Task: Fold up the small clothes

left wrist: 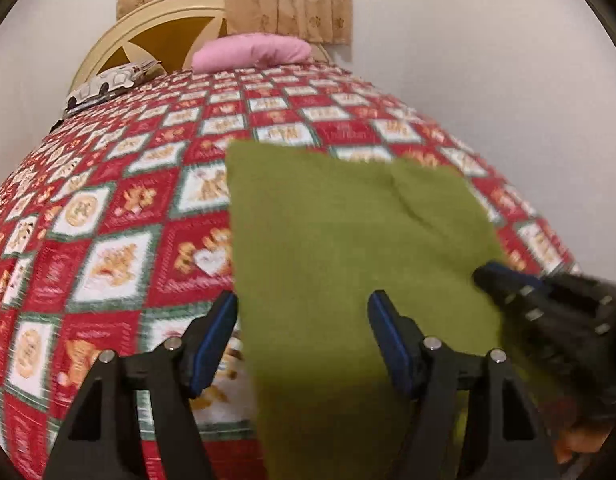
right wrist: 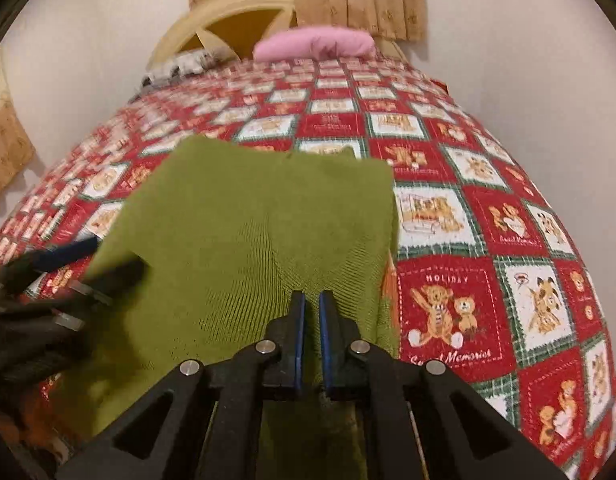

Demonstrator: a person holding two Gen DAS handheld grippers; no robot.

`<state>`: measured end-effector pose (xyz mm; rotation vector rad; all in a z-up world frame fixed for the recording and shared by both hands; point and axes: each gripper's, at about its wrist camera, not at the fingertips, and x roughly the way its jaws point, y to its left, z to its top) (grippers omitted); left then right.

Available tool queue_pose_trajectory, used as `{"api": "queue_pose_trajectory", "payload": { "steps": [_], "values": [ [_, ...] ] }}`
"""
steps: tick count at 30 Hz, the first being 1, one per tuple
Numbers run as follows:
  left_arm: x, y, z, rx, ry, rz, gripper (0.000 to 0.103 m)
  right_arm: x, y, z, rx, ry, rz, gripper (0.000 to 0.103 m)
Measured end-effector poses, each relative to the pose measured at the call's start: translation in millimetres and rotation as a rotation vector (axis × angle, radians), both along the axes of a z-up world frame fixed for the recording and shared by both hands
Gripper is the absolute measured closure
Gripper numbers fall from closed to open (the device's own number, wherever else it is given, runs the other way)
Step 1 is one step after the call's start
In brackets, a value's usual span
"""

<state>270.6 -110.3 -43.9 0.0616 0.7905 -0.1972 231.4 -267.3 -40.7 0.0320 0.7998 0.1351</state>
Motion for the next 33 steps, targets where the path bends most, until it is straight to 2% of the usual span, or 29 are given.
{"api": "queue_pose_trajectory", "payload": {
  "steps": [3, 6, 10, 12, 16, 19, 23, 25, 29, 33],
  "values": [
    [-2, -3, 0, 0.017, -0.014, 0.012, 0.030, -1, -4, -3, 0.031, -0.013, -0.006, 0.098],
    [-3, -3, -2, 0.015, -0.019, 0.014, 0.029, -4, 0, -5, 0.000, -0.046, -0.003, 0.098],
    [-3, -5, -2, 0.029, -0.022, 0.016, 0.029, -1, -1, -5, 0.011, -0.046, -0.003, 0.098],
    [-2, -4, -2, 0.026, -0.018, 0.018, 0.029, 0, 0, 3, 0.005, -0.029, -0.011, 0.098],
    [-1, -5, -2, 0.037, -0.021, 0.020, 0.029, 11, -5, 38, 0.020, -0.119, -0.069, 0.095],
    [-1, -5, -2, 0.048, -0.026, 0.021, 0.029, 48, -5, 41, 0.031, -0.062, -0.054, 0.095],
    [0, -3, -4, 0.034, -0.023, 0.020, 0.029, 100, -5, 5, 0.029, 0.091, -0.048, 0.095],
    [0, -5, -5, 0.035, -0.026, 0.022, 0.029, 99, 0, 1, 0.003, 0.050, -0.045, 0.095],
    [-1, -6, -5, 0.026, -0.026, 0.021, 0.028, 92, 4, 6, -0.029, 0.038, -0.062, 0.095],
    [2, -1, -7, -0.021, -0.006, 0.023, 0.026, 52, -11, 26, 0.088, -0.037, -0.100, 0.095]
  ]
}}
